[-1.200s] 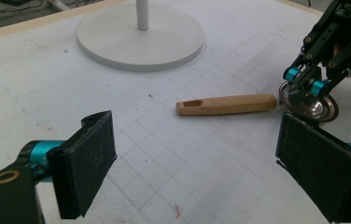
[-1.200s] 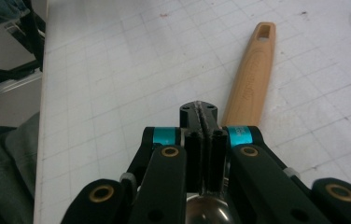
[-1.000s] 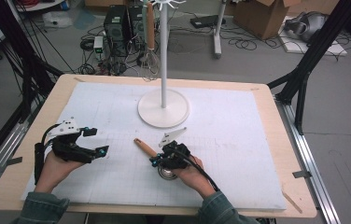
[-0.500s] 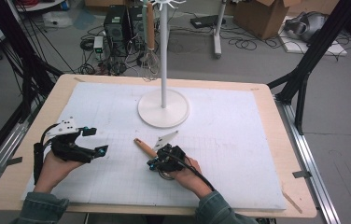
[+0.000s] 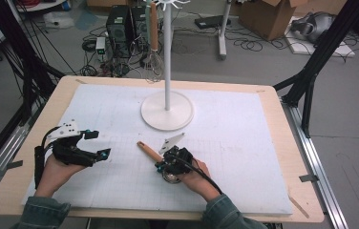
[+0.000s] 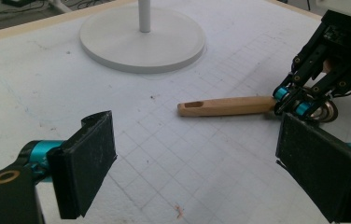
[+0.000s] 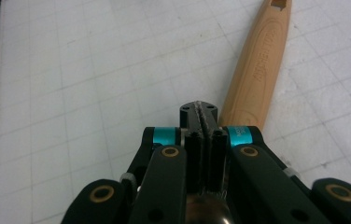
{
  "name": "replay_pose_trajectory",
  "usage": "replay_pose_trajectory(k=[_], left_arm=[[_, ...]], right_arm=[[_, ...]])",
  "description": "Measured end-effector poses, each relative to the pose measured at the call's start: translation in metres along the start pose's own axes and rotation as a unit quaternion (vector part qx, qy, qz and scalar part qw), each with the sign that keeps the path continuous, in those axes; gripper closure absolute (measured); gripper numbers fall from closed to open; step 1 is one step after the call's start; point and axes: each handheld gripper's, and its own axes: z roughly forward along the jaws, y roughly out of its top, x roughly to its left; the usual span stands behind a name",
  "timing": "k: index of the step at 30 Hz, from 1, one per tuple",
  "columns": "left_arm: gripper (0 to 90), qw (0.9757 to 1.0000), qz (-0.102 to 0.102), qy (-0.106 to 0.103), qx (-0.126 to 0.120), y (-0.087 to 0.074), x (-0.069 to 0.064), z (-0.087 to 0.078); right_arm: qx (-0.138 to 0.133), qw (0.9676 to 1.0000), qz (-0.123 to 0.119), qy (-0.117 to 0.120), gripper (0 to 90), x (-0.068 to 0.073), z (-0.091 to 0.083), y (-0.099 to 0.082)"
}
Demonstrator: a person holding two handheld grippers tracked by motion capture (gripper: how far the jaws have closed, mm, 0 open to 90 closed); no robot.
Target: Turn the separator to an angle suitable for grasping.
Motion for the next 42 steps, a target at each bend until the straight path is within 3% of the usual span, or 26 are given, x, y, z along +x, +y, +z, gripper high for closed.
replay_pose_trajectory(k=[12, 15, 26, 36, 42], left_arm=[[12.5, 1.0, -0.001, 0.001, 0.0, 0.0, 0.001, 0.0], [12.5, 1.0, -0.001, 0.001, -0.002, 0.0, 0.001, 0.0], [12.4, 1.0, -0.001, 0.002, -0.001, 0.0, 0.001, -0.001], [12.4, 1.0, 0.0, 0.001, -0.001, 0.001, 0.0, -0.001], [12.5, 1.0, 0.0, 0.001, -0.002, 0.001, 0.0, -0.001]], right_arm=[[0.003, 1.0, -0.007, 0.0, 89.7, 0.0, 0.0, 0.0], [0.011, 0.9998, -0.016, -0.008, 89.7, -0.001, -0.001, 0.0], [0.023, 0.9994, -0.016, -0.02, 89.7, -0.007, -0.008, -0.003], [0.02, 0.9997, -0.017, 0.002, 89.6, 0.002, -0.006, -0.002], [0.032, 0.9993, -0.021, 0.0, 89.6, 0.004, -0.005, -0.004]])
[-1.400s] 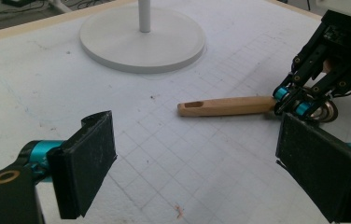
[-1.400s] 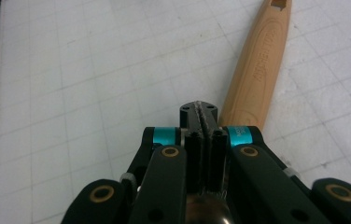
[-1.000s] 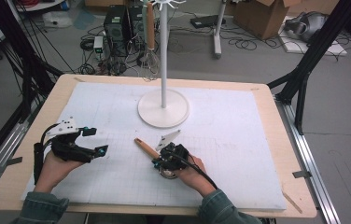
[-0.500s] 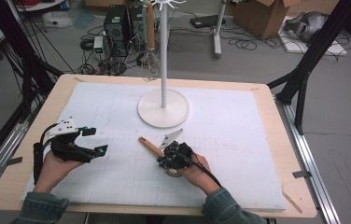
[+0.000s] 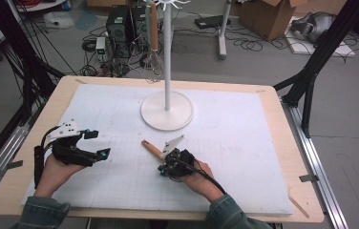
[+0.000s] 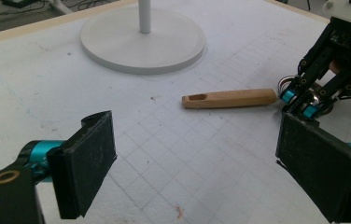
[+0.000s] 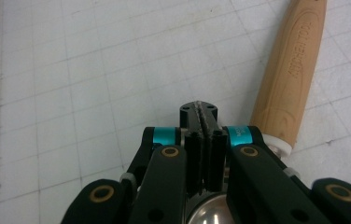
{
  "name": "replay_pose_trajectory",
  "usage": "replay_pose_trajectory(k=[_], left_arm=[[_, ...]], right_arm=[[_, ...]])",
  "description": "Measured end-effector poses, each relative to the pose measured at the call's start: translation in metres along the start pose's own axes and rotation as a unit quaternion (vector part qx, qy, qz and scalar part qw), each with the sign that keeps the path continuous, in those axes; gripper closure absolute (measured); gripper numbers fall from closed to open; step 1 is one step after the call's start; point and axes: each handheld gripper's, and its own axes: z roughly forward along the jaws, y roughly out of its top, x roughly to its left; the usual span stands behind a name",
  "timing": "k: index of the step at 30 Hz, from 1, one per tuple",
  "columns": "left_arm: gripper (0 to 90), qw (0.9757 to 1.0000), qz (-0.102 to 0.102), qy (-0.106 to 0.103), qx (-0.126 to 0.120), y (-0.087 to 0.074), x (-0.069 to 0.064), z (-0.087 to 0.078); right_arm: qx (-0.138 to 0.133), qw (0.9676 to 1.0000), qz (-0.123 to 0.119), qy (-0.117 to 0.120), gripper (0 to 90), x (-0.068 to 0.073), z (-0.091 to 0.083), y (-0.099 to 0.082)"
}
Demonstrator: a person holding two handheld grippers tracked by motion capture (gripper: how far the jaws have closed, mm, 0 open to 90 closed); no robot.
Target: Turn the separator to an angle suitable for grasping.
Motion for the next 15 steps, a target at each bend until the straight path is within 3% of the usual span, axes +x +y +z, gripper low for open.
replay_pose_trajectory(k=[15], left_arm=[[12.4, 1.0, -0.001, 0.001, 0.0, 0.0, 0.0, 0.0]], right_arm=[[0.012, 0.9996, 0.004, -0.024, 89.6, -0.008, -0.011, -0.008]])
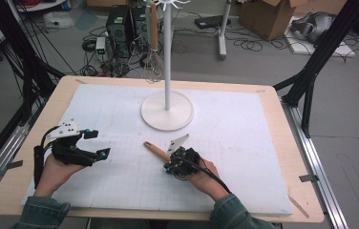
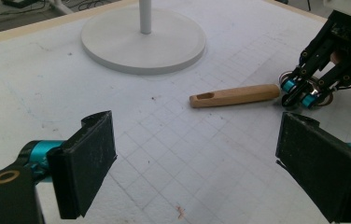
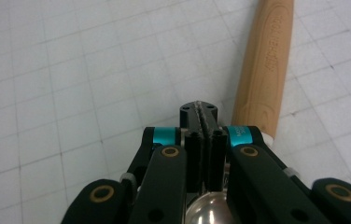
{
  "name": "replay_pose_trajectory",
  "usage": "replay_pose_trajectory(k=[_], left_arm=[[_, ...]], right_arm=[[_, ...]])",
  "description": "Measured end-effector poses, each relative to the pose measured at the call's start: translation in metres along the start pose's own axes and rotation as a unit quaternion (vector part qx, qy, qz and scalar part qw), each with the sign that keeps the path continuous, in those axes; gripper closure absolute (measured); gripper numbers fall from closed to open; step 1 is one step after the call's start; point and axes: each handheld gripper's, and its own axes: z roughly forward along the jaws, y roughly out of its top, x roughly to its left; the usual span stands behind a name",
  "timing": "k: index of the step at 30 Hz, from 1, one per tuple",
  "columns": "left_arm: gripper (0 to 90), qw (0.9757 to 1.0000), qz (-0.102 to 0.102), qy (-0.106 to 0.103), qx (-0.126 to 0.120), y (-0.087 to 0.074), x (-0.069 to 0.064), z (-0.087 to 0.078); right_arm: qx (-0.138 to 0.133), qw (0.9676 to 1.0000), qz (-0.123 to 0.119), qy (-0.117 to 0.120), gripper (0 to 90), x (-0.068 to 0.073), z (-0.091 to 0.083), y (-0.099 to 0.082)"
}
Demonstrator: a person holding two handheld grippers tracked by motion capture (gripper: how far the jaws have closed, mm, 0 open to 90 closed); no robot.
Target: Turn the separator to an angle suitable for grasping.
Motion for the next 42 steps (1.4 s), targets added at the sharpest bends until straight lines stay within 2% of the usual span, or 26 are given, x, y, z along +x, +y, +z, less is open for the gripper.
replay_pose_trajectory(k=[11, 12, 16, 18, 23, 27, 29, 37, 42], left_arm=[[12.4, 1.0, 0.0, 0.0, -0.001, 0.0, 0.001, -0.001], [12.5, 1.0, -0.001, 0.0, -0.001, 0.0, 0.001, -0.001], [12.5, 1.0, 0.0, -0.001, 0.0, 0.0, 0.001, -0.001], [12.4, 1.0, 0.001, 0.0, -0.001, 0.0, 0.001, -0.001], [12.4, 1.0, 0.001, -0.001, -0.001, 0.0, 0.002, -0.001], [12.5, 1.0, 0.002, -0.001, -0.001, 0.0, 0.002, -0.001], [12.5, 1.0, 0.002, -0.001, -0.001, 0.0, 0.002, -0.001], [12.4, 1.0, 0.0, 0.001, -0.003, 0.0, 0.002, -0.002], [12.4, 1.0, 0.0, 0.0, -0.003, 0.0, 0.002, -0.002]], right_arm=[[-0.002, 1.0, 0.004, 0.001, 89.6, -0.003, -0.003, -0.001], [-0.012, 0.9999, 0.006, 0.006, 88.8, -0.004, -0.005, -0.001], [-0.037, 0.9992, 0.014, 0.009, 80.8, -0.006, -0.012, 0.005], [-0.051, 0.9985, 0.019, 0.0, 74.8, -0.009, -0.016, 0.008], [-0.059, 0.9976, 0.033, -0.012, 66.4, -0.021, -0.021, 0.012], [-0.047, 0.9975, 0.049, -0.017, 56.8, -0.026, -0.015, 0.011], [-0.036, 0.9979, 0.05, -0.019, 55.2, -0.027, -0.01, 0.011], [-0.006, 0.9986, 0.045, -0.028, 59.3, -0.027, 0.004, 0.012], [0.007, 0.9988, 0.03, -0.037, 62.2, -0.023, 0.009, 0.014]])
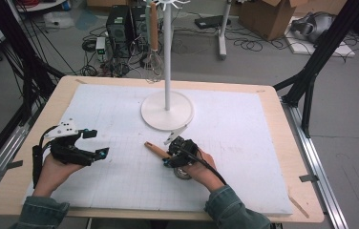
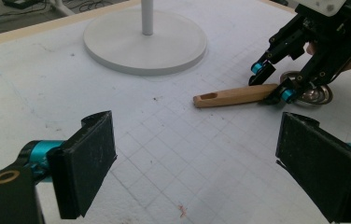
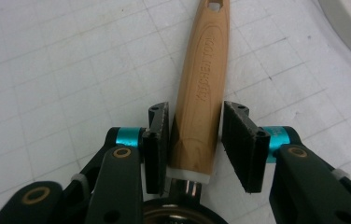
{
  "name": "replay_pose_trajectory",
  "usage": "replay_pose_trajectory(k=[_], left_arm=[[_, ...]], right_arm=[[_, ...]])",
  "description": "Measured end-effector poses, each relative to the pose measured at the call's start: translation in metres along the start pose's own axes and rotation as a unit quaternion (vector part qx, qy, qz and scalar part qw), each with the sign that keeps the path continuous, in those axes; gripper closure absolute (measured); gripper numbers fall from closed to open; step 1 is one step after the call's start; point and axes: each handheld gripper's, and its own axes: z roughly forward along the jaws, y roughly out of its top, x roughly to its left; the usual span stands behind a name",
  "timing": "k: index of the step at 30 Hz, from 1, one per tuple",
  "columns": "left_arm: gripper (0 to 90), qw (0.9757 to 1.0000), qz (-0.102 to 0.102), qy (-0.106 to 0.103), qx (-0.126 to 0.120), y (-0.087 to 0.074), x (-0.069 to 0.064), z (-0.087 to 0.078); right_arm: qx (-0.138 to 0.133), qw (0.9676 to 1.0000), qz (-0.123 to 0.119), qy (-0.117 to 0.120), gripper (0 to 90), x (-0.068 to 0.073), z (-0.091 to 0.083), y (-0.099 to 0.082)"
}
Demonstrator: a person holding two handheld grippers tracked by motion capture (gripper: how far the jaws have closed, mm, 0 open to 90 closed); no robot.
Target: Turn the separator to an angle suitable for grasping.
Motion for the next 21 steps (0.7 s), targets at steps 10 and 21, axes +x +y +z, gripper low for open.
replay_pose_trajectory(k=[10, 21], left_arm=[[12.5, 1.0, -0.008, -0.003, 0.0, -0.0033, 0.0045, 0.0017], [12.5, 1.0, -0.008, -0.002, -0.001, -0.0027, 0.0052, 0.001]], right_arm=[[0.003, 0.9997, -0.002, -0.023, 65.0, 0.0068, 0.0005, 0.0005], [0.0, 0.9998, -0.004, -0.019, 67.9, 0.0077, -0.0006, 0.0004]])
